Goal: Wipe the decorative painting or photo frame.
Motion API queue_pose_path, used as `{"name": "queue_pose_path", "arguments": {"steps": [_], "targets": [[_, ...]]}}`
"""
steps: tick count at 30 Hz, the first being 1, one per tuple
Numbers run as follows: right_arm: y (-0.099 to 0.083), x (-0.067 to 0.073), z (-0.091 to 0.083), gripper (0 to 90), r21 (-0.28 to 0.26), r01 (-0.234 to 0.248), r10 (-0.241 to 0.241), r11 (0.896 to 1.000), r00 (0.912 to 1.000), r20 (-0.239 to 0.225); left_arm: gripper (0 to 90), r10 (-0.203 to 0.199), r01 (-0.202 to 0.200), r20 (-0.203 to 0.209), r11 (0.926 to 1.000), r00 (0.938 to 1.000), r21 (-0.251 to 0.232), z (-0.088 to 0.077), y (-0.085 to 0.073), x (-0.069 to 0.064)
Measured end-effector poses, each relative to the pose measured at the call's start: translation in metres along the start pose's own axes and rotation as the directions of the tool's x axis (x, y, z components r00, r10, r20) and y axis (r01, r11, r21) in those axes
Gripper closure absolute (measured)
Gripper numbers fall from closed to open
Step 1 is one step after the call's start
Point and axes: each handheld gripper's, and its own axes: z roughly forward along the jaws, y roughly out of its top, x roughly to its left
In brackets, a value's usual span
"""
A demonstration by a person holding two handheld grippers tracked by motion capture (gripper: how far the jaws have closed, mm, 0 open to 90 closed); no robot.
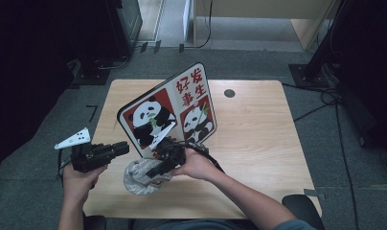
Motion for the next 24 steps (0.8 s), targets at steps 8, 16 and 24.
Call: {"name": "queue_pose_path", "arguments": {"steps": [8, 16, 24], "targets": [[-0.008, -0.004, 0.004, 65.7, -0.005, 0.008, -0.008, 1.000, 1.0000, 0.001, 73.2, 0.010, -0.011, 0.012, 0.9998, 0.9999, 0.018, 0.012, 0.003, -0.003], [-0.015, -0.007, 0.007, 65.7, -0.008, 0.015, -0.015, 1.000, 0.9999, -0.002, 73.3, 0.011, -0.011, 0.019, 0.9989, 0.9998, 0.045, 0.023, 0.003, 0.000], [-0.021, -0.010, 0.010, 65.7, -0.014, 0.011, -0.011, 1.000, 0.9999, -0.008, 77.8, 0.009, -0.011, 0.026, 0.9960, 0.9996, 0.089, 0.036, 0.001, 0.002]]}}
